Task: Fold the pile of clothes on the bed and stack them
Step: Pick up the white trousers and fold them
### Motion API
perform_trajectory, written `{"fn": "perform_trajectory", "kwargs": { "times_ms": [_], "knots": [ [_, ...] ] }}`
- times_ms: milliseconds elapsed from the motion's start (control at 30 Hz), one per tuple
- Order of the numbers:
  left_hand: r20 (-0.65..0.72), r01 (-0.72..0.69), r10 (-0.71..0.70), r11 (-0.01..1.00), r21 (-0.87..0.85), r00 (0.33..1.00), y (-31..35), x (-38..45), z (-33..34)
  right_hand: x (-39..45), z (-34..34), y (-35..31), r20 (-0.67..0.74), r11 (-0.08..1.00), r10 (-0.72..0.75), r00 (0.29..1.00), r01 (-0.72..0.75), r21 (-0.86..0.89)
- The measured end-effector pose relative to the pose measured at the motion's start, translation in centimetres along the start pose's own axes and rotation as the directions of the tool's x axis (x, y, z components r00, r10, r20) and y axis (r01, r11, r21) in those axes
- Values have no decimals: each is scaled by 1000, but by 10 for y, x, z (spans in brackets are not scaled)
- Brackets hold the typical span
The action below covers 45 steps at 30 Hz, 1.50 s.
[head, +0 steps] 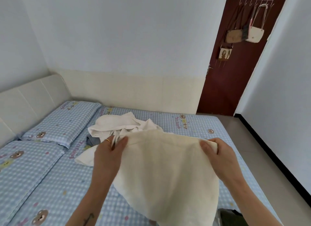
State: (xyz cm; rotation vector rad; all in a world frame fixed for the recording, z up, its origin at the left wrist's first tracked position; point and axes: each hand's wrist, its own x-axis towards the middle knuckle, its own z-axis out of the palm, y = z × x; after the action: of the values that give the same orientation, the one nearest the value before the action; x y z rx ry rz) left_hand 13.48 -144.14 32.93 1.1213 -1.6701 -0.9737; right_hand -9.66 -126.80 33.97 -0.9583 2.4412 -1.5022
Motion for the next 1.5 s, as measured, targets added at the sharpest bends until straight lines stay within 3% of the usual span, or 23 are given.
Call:
{"fn": "perform_trajectory", "kwargs": {
  "times_ms": [133, 467, 633, 733, 833, 967, 1067, 1167, 1267, 1333, 1367, 1500],
  "knots": [
    [86, -34, 35, 999, -10, 996, 28, -26, 34, -11, 26, -21, -29, 995, -5, 1000, 8, 96],
    [289, -18, 99, 962, -272, 952, 52, -73, 74, -35, 66, -53, 2, 934, 8, 1000, -8, 358],
    [263, -69, 166, 938, -341, 950, 45, -76, 75, -42, 62, -58, 99, 854, -25, 995, -31, 519],
    [282, -138, 256, 915, -378, 925, 45, -76, 74, -43, 54, -59, 164, 856, -77, 984, -19, 517],
    [294, -213, 315, 919, -331, 902, 38, -67, 65, -36, 41, -53, 157, 854, -44, 987, -44, 518],
    [129, -373, 384, 922, -107, 914, 24, -37, 49, -28, 13, -44, 225, 876, -147, 963, 21, 482],
    [288, -340, 371, 928, -154, 883, 23, -17, 39, -23, -12, -40, 280, 880, -263, 923, 111, 461],
    [451, -298, 418, 902, -313, 789, 32, -7, 34, -17, -38, -37, 329, 873, -356, 875, 186, 451],
    [585, -85, 387, 876, -475, 713, 46, -2, 37, -10, -60, -33, 365, 861, -412, 835, 226, 456],
    [674, 65, 341, 864, -499, 655, 54, -3, 41, -3, -73, -31, 369, 855, -425, 826, 233, 464],
    [692, 68, 328, 876, -478, 643, 59, -5, 43, 1, -79, -31, 364, 852, -426, 828, 233, 468],
    [586, 13, 313, 875, -485, 747, 89, -21, 55, 18, -102, -32, 303, 852, -433, 849, 276, 444]
  ]
}}
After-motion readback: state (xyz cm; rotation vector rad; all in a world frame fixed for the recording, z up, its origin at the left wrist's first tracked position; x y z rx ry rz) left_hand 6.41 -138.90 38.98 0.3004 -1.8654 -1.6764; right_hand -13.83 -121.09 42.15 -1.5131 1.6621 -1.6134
